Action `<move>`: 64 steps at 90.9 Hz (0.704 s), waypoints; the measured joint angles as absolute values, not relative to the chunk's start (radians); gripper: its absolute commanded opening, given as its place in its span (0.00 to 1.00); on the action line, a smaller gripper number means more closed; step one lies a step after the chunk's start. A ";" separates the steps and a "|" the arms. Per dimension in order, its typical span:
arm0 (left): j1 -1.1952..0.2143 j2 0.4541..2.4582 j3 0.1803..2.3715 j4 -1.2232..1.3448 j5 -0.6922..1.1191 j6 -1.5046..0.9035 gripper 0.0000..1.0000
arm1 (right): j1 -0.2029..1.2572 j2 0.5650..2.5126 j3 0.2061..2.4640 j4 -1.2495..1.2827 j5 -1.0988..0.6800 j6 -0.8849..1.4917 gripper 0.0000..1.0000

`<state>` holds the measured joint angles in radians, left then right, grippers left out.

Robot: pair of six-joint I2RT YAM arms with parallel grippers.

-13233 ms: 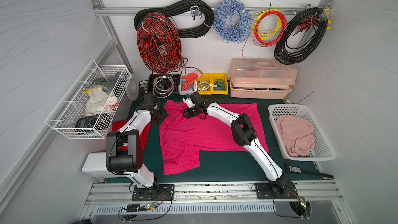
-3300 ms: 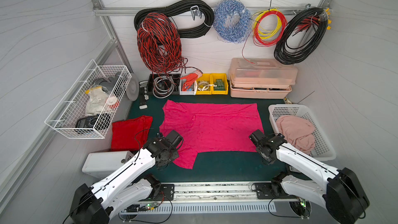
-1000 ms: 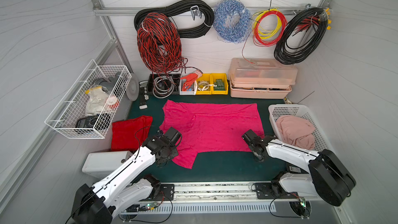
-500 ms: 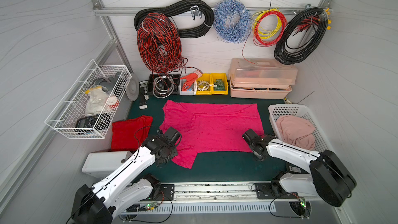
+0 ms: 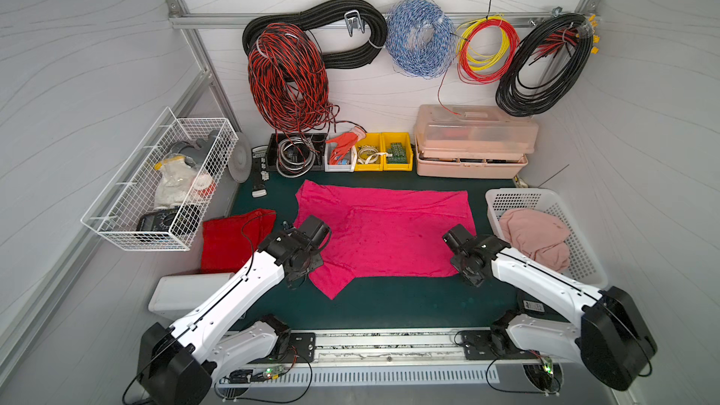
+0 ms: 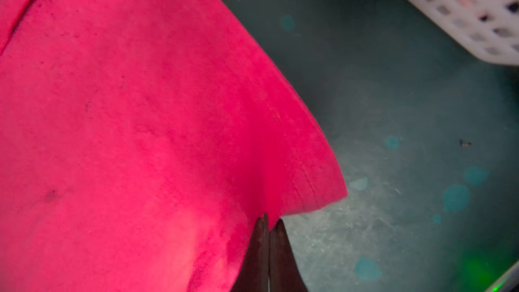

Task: Fold and stack t-shirts
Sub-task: Fold the T-shirt.

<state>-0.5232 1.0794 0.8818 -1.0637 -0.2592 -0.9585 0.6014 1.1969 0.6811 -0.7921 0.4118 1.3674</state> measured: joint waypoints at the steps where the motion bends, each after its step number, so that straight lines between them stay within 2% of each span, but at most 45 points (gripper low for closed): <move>1: -0.522 1.084 0.886 -1.064 -0.261 -0.959 0.00 | 0.598 1.199 0.687 -0.793 0.409 1.361 0.00; 22: -0.429 1.210 1.011 -1.052 -0.281 -0.923 0.00 | 0.471 1.238 0.814 -0.792 0.353 1.222 0.00; 64: -0.277 1.638 1.399 -0.949 -0.269 -0.754 0.00 | 0.231 1.491 0.965 -0.731 0.204 1.041 0.00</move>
<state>-0.2768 1.6382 1.3991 -0.9493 -0.2687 -0.7540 0.2314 1.4914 0.9649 -0.7307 0.2035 1.0412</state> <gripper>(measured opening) 0.069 0.044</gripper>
